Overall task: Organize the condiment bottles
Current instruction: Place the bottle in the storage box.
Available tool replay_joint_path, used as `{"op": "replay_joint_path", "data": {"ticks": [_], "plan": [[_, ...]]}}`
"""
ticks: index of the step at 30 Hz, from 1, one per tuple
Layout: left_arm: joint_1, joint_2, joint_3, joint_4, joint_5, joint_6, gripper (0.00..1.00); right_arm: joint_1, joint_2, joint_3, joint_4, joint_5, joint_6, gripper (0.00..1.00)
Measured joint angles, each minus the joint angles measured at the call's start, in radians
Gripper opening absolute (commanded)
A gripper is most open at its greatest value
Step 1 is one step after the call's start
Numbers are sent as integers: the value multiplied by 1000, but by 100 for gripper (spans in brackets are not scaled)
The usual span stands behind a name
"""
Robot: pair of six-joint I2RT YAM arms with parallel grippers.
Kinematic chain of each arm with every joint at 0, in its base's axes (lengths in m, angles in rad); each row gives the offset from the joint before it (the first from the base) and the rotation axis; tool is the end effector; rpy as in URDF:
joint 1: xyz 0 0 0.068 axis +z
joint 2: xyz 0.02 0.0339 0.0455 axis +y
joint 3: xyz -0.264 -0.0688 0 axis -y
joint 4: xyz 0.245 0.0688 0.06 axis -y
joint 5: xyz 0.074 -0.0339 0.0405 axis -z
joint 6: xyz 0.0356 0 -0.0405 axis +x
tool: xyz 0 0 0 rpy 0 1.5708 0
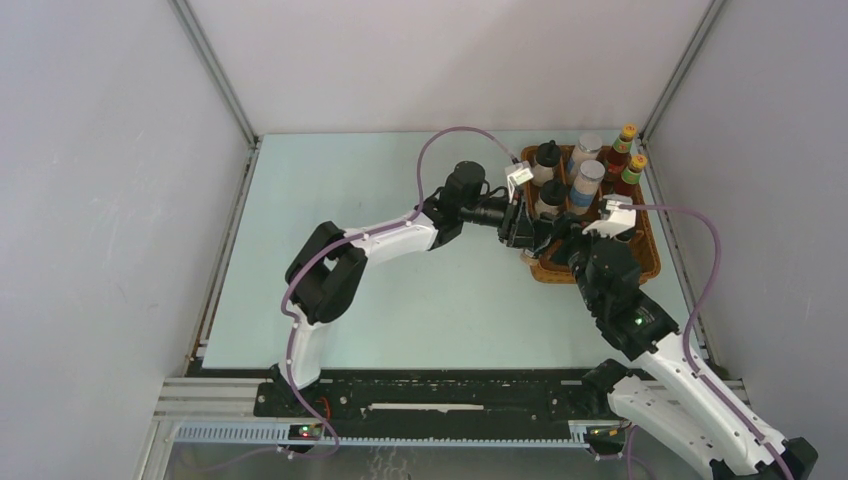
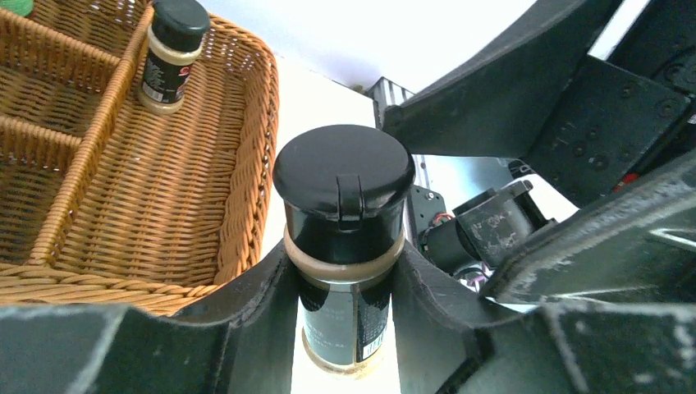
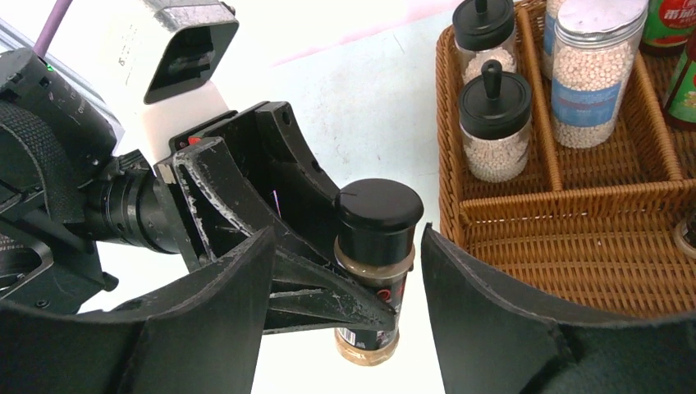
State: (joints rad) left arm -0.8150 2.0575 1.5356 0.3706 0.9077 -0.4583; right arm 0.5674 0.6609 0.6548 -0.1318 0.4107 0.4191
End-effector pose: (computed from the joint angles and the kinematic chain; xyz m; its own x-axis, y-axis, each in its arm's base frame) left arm 0.3092 -0.3690 0.2623 -0.5273 0.1624 -0.8340 0.8352 -0.0813 -0.5439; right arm 0.1447 0.0754 0.3194 -0.1707 0.3336 -0.9271 -0.0983 0.9305 0.3529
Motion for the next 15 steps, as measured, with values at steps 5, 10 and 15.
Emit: {"op": "replay_joint_path", "data": {"ticks": [5, 10, 15], "plan": [[-3, 0, 2, -28, -51, 24, 0, 10, -13, 23, -53, 32, 7, 73], [-12, 2, 35, -63, -142, 58, 0, 18, -48, 48, -99, 107, 19, 73], [-32, 8, 64, -71, -261, 85, 0, 23, -66, 84, -174, 192, 46, 73]]}}
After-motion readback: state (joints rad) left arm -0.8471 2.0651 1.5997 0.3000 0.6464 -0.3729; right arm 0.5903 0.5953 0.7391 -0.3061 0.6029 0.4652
